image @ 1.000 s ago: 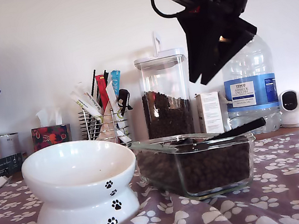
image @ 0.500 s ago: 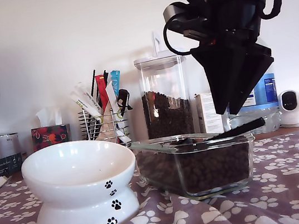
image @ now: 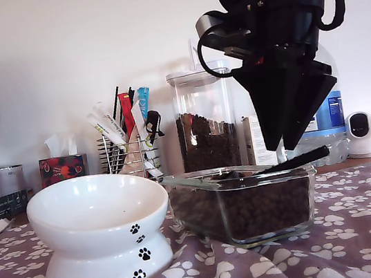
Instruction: Measure one spoon of cat food and pour it into the food bowl
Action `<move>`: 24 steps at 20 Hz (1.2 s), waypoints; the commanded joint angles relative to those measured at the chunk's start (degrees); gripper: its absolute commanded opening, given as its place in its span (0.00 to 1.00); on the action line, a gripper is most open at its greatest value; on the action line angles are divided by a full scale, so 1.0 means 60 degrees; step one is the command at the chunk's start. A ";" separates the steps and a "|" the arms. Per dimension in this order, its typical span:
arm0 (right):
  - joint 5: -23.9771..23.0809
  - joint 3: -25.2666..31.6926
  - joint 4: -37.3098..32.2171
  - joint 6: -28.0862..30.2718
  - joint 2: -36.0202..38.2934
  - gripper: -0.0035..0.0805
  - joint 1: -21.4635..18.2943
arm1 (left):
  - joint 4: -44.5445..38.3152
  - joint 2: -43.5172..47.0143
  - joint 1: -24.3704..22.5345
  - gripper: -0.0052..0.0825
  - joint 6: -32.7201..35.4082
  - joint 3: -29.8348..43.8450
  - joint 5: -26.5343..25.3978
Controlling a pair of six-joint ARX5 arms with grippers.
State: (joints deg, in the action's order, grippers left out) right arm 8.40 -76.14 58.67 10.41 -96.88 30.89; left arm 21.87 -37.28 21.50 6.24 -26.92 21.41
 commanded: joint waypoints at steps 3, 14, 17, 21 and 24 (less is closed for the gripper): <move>-0.0004 0.0055 -0.0080 0.0018 -0.0328 0.36 0.0084 | -0.0066 -0.0044 -0.0011 0.04 0.0040 -0.0080 0.0040; -0.0259 0.0055 -0.0200 0.0117 -0.0780 0.26 0.0146 | -0.0062 -0.0044 -0.0011 0.04 0.0040 -0.0080 0.0040; -0.0259 0.0055 -0.0251 0.0270 -0.0780 0.04 0.0146 | -0.0062 -0.0044 -0.0011 0.04 0.0040 -0.0080 0.0040; -0.0535 0.0051 -0.0404 0.0266 -0.0780 0.03 0.0146 | -0.0062 -0.0044 -0.0011 0.04 0.0040 -0.0080 0.0040; -0.1049 0.0044 -0.0488 0.0266 -0.0780 0.03 0.0146 | -0.0062 -0.0044 -0.0011 0.04 0.0040 -0.0080 0.0040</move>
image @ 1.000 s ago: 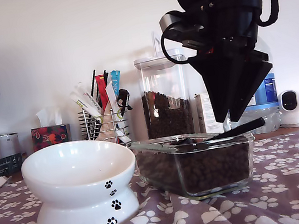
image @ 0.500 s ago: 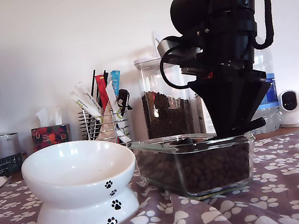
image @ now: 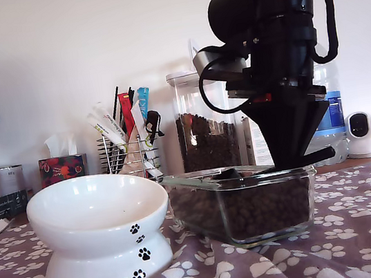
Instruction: Measure one spoon of cat food and pour it into the food bowl
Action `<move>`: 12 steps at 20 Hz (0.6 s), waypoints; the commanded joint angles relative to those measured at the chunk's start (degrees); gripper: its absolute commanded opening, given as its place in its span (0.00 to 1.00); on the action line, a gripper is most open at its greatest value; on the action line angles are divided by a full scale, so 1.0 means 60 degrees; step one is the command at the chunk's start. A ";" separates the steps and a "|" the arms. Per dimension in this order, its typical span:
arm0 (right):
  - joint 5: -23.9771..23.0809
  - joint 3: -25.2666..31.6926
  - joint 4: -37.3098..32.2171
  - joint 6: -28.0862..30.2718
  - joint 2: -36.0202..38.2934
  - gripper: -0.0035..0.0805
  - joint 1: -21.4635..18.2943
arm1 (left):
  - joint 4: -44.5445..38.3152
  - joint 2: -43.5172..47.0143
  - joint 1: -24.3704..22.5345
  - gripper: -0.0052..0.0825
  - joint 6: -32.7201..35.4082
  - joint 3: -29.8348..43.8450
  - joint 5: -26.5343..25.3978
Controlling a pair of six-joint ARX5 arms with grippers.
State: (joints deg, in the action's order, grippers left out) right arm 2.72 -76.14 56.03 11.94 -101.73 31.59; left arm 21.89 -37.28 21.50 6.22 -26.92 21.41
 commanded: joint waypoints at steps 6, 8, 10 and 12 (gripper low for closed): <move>-0.0310 -0.0135 -0.0069 0.0015 0.0036 0.03 0.0047 | -0.0066 -0.0044 -0.0011 0.04 0.0044 -0.0080 0.0040; -0.0313 -0.0466 0.0113 0.0018 0.0044 0.03 0.0066 | -0.0066 -0.0044 -0.0011 0.04 0.0044 -0.0080 0.0040; -0.0401 -0.0889 0.0270 0.0022 0.0047 0.03 0.0124 | -0.0066 -0.0044 -0.0011 0.04 0.0044 -0.0080 0.0040; -0.0903 -0.1235 0.0393 0.0219 0.0047 0.03 0.0273 | -0.0066 -0.0044 -0.0011 0.04 0.0044 -0.0080 0.0040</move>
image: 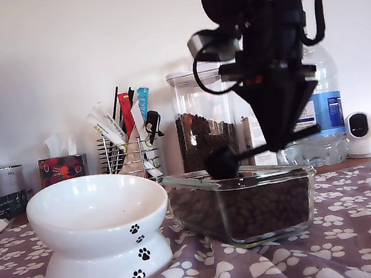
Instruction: Measure one spoon of cat food and pour it into the food bowl
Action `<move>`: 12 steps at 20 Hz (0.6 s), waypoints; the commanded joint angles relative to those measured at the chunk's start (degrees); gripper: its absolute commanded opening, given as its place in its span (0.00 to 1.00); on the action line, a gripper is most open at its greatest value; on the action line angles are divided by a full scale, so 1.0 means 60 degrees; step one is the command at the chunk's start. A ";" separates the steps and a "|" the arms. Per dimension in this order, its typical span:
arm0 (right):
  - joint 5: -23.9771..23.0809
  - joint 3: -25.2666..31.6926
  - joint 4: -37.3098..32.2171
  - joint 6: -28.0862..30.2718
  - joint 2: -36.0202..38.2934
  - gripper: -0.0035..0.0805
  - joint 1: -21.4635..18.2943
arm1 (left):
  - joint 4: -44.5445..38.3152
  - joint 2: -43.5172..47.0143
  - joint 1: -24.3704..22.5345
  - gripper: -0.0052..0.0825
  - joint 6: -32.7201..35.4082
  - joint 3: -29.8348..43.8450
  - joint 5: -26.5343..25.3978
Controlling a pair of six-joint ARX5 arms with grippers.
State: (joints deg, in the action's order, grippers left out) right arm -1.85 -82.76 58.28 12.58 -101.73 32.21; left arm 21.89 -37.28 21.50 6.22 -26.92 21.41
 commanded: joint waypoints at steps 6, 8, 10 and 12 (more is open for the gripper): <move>-0.3093 -0.0193 -0.1402 0.3512 0.0047 0.03 0.1195 | -0.0073 -0.0044 -0.0011 0.04 0.0040 -0.0080 0.0036; -0.4368 -0.0193 -0.1468 0.4867 0.0047 0.03 0.1453 | -0.0069 -0.0044 -0.0011 0.04 0.0033 -0.0080 0.0036; -0.5588 -0.0193 -0.1519 0.5227 0.0047 0.03 0.1574 | -0.0062 -0.0044 -0.0011 0.04 -0.0047 -0.0080 0.0033; -0.6940 -0.0189 -0.1526 0.5297 0.0047 0.03 0.1650 | -0.0062 -0.0044 -0.0011 0.04 -0.0069 -0.0080 0.0029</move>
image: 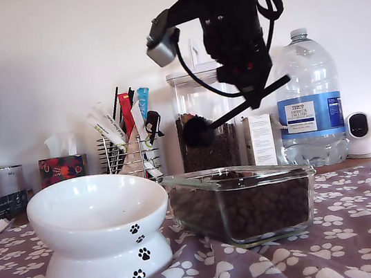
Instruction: Measure one spoon of cat food and pour it into the food bowl
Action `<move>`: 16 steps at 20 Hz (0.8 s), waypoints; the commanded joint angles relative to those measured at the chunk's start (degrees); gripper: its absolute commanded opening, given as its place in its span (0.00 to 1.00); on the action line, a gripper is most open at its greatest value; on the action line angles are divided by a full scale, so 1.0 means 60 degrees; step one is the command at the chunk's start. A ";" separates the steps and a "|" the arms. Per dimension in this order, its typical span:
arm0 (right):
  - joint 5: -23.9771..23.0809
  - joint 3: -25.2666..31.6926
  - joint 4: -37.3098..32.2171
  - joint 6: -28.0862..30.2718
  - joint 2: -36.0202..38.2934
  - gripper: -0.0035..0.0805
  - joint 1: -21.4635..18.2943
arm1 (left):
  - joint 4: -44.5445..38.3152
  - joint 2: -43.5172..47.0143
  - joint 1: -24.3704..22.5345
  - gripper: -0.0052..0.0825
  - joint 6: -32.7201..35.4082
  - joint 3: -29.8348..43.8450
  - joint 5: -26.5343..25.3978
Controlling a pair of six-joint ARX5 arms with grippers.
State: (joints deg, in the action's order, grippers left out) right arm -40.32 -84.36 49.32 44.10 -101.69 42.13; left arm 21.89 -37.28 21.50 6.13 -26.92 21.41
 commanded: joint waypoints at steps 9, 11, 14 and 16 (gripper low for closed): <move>-0.2022 0.0113 0.0685 0.1020 0.0044 0.03 0.1235 | -0.0073 -0.0044 -0.0011 0.04 -0.0259 -0.0080 0.0033; -0.2288 0.0117 0.0699 0.1643 0.0004 0.03 0.1432 | -0.0073 -0.0044 -0.0011 0.04 -0.0273 -0.0080 0.0033; -0.2798 0.0128 0.1060 0.1577 -0.0255 0.03 0.1475 | -0.0076 -0.0044 -0.0011 0.04 -0.0273 -0.0080 0.0033; -0.3333 0.0128 0.1126 0.1548 -0.0557 0.03 0.1475 | -0.0080 -0.0044 -0.0011 0.04 -0.0273 -0.0080 0.0033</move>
State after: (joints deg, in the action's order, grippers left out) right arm -59.29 -84.36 56.18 53.84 -102.39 51.18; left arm 21.89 -37.28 21.50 4.69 -26.92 21.41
